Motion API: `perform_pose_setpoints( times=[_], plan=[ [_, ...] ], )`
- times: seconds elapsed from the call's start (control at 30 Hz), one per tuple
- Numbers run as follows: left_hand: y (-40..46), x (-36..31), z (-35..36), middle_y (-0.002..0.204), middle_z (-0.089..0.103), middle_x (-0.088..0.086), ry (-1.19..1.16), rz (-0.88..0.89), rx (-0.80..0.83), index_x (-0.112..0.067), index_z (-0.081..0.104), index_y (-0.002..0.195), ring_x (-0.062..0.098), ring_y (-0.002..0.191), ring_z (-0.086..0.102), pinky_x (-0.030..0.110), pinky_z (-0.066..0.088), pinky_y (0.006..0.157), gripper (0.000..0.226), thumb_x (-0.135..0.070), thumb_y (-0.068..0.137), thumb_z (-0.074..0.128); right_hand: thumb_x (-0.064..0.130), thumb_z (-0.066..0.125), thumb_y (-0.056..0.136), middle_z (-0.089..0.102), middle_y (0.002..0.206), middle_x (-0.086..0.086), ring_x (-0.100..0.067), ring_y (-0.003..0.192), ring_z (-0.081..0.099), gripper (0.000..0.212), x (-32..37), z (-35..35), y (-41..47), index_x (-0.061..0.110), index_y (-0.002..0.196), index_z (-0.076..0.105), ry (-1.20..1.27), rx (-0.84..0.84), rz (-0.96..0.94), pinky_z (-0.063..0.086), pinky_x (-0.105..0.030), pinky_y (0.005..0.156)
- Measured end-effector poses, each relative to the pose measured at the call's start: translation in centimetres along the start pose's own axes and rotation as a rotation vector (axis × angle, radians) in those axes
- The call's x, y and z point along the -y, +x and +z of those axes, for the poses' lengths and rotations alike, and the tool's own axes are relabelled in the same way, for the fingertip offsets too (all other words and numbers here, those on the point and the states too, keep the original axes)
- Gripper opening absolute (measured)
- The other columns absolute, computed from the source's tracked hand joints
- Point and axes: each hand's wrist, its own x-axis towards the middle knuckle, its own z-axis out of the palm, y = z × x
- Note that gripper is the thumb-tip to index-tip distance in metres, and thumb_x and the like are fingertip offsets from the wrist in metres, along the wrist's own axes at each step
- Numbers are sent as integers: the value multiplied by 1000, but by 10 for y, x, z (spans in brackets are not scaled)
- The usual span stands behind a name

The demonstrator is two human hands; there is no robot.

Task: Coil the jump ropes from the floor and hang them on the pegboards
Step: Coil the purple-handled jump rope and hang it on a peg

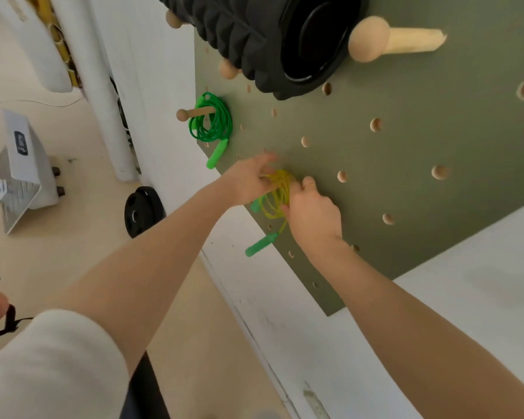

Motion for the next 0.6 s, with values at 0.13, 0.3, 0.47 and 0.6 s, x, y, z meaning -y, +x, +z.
perform_pose_setpoints(
  times=[0.13, 0.3, 0.47, 0.6],
  plan=[
    [-53, 1, -1, 155, 17, 12, 125, 66, -56, -12, 21, 146, 23, 143, 16, 26, 15, 110, 60, -8, 93, 48, 35, 51, 94, 36, 135, -11, -32, 94, 63, 52, -3, 1, -34, 12, 135, 29, 48, 30, -11, 47, -37, 66],
    [-127, 4, 13, 154, 19, 9, 104, 20, -71, -13, 23, 146, 26, 140, 23, 30, 18, 113, 60, -12, 93, 51, 34, 46, 95, 42, 132, -8, -35, 97, 61, 39, 1, -11, -92, 12, 127, 38, 173, 25, -18, 47, -39, 71],
    [-228, -13, 43, 147, 33, 8, 7, 0, -150, -9, 36, 141, 23, 131, 37, 28, 30, 106, 48, -13, 95, 48, 28, 43, 96, 44, 129, -8, -34, 104, 56, 33, 5, -15, -195, 13, 125, 44, 301, 43, -6, 44, -38, 77],
    [-313, -32, 95, 133, 50, 1, -69, -4, -29, -14, 53, 127, 18, 112, 52, 21, 35, 93, 32, -17, 96, 47, 28, 42, 95, 54, 118, -6, -28, 102, 56, 28, -11, -6, -306, 14, 117, 53, 330, 77, -2, 47, -38, 80]
  ],
)
